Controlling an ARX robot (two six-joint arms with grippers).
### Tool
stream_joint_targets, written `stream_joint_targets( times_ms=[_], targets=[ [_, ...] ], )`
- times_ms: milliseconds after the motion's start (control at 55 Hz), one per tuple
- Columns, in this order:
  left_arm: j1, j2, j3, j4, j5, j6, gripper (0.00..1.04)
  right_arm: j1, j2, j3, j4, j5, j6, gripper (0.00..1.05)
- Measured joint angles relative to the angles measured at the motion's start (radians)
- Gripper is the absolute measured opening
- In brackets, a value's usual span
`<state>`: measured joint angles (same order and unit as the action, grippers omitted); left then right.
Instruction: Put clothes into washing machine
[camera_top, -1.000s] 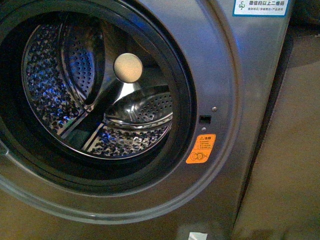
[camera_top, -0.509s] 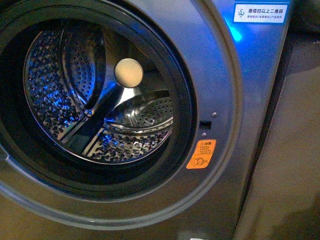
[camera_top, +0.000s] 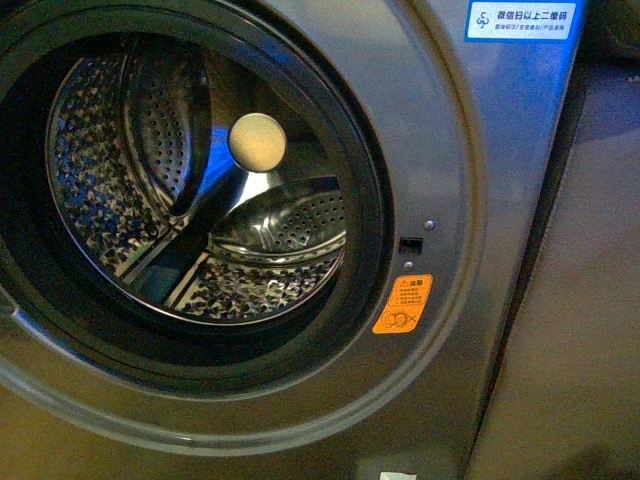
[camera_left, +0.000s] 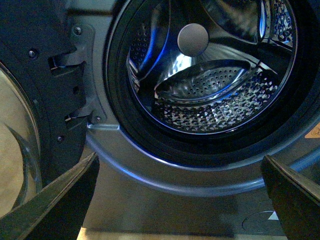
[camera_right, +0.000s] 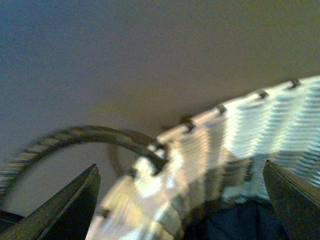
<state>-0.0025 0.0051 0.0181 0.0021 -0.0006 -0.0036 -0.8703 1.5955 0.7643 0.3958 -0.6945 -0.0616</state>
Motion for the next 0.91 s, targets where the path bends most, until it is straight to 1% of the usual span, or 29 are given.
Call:
stream_joint_targets(
  times_ms=[36,73,145,236,327,418,527,727,909],
  targets=[
    [0.0,0.0,0.0,0.0,0.0,0.0,0.98,-0.013,0.057,0.044,-0.057,0.025,-0.043,0.97],
    [0.0,0.0,0.0,0.0,0.0,0.0,0.98,-0.027,0.134,0.095,-0.141,0.051,-0.122,0.97],
    [0.0,0.0,0.0,0.0,0.0,0.0,0.98,-0.042,0.235,0.141,-0.23,0.089,-0.236,0.97],
    [0.0,0.0,0.0,0.0,0.0,0.0,0.98,-0.051,0.36,0.177,-0.23,0.142,-0.333,0.97],
    [0.0,0.0,0.0,0.0,0.0,0.0,0.98,-0.063,0.577,0.267,-0.206,0.208,-0.4,0.97],
    [0.0,0.0,0.0,0.0,0.0,0.0,0.98,-0.074,0.754,0.353,-0.202,0.249,-0.415,0.97],
    [0.0,0.0,0.0,0.0,0.0,0.0,0.98,-0.084,0.917,0.436,-0.183,0.273,-0.42,0.97],
    [0.0,0.0,0.0,0.0,0.0,0.0,0.98,-0.084,1.11,0.533,-0.171,0.275,-0.417,0.97],
    [0.0,0.0,0.0,0.0,0.0,0.0,0.98,-0.059,1.223,0.588,-0.156,0.259,-0.4,0.97]
  ],
)
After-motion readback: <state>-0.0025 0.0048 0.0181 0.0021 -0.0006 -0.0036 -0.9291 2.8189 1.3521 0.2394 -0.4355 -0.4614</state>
